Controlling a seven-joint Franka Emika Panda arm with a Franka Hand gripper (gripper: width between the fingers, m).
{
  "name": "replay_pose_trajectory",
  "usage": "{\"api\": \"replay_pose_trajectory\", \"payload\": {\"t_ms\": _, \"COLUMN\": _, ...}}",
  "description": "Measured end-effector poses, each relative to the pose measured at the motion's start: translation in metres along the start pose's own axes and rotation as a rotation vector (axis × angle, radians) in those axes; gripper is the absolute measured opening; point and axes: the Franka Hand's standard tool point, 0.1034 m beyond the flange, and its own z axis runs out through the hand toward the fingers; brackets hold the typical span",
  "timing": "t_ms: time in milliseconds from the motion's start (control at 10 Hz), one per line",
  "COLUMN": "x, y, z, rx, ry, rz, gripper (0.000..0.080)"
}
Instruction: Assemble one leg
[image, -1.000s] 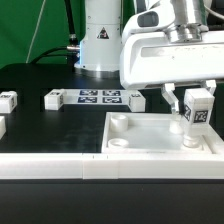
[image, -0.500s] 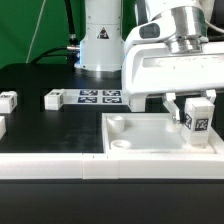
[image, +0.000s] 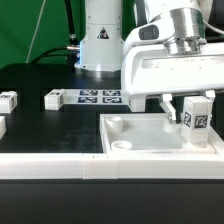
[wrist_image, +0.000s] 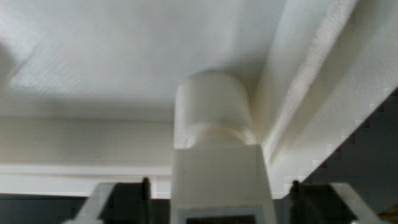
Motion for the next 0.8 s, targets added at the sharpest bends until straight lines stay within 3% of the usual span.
{"api": "replay_pose_trajectory", "payload": {"t_ms": 100, "x": -0.0006, "y": -0.0001, "z": 0.0003, "rx": 0.001, "ry": -0.003, "rz": 0.0, "gripper": 0.0597}}
{"api": "replay_pose_trajectory", "payload": {"t_ms": 700, "x": -0.0015, "y": -0.0005, "z": 0.0006, "rx": 0.002, "ry": -0.008, "rz": 0.001, "gripper": 0.0649}}
{"api": "replay_pose_trajectory", "payload": {"t_ms": 800, "x": 0.0044, "y": -0.0023, "z": -0.0055, "rx": 0.009, "ry": -0.021, "rz": 0.002, "gripper": 0.0649}}
